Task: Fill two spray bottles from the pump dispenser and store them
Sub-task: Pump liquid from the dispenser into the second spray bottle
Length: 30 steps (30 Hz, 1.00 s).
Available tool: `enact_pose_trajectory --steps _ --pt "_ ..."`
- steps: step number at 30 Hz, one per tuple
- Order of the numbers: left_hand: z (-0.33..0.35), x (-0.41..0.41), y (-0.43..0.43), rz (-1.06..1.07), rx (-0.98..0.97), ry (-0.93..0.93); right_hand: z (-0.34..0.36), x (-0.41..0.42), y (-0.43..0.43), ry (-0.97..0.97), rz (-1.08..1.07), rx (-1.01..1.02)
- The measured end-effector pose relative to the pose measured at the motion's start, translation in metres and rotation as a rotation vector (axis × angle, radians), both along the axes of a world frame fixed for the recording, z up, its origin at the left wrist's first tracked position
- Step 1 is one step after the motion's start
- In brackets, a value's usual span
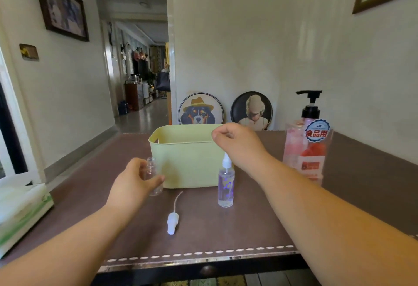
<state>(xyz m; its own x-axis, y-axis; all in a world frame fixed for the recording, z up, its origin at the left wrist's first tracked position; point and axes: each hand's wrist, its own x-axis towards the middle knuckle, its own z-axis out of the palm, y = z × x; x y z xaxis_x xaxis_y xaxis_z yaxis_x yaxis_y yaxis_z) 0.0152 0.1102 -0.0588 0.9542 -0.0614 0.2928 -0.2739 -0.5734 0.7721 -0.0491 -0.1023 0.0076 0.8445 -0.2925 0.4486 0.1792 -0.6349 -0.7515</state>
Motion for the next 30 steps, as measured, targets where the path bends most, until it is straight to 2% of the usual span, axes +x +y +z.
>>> enact_pose_trajectory --steps 2,6,11,15,18,25,30 --pt "0.028 -0.010 -0.014 -0.060 -0.034 -0.094 0.010 -0.002 -0.007 -0.018 -0.013 0.005" --pt "0.084 -0.029 -0.073 -0.252 0.028 -0.269 0.054 -0.014 -0.029 -0.155 -0.083 0.021" --pt "0.129 -0.040 -0.162 -0.447 0.141 -0.273 0.113 -0.032 -0.083 -0.254 -0.316 -0.112" --pt "0.139 -0.031 -0.210 -0.509 0.232 -0.167 0.128 -0.034 -0.133 -0.081 -0.485 -0.209" --pt "0.141 -0.021 -0.231 -0.543 0.240 -0.136 0.129 -0.030 -0.155 0.052 -0.518 -0.242" --pt "0.150 -0.015 -0.249 -0.560 0.301 -0.175 0.131 -0.004 -0.169 0.328 -0.366 -0.217" --pt "0.152 -0.018 -0.247 -0.591 0.274 -0.198 0.130 -0.004 -0.168 0.426 -0.329 -0.129"
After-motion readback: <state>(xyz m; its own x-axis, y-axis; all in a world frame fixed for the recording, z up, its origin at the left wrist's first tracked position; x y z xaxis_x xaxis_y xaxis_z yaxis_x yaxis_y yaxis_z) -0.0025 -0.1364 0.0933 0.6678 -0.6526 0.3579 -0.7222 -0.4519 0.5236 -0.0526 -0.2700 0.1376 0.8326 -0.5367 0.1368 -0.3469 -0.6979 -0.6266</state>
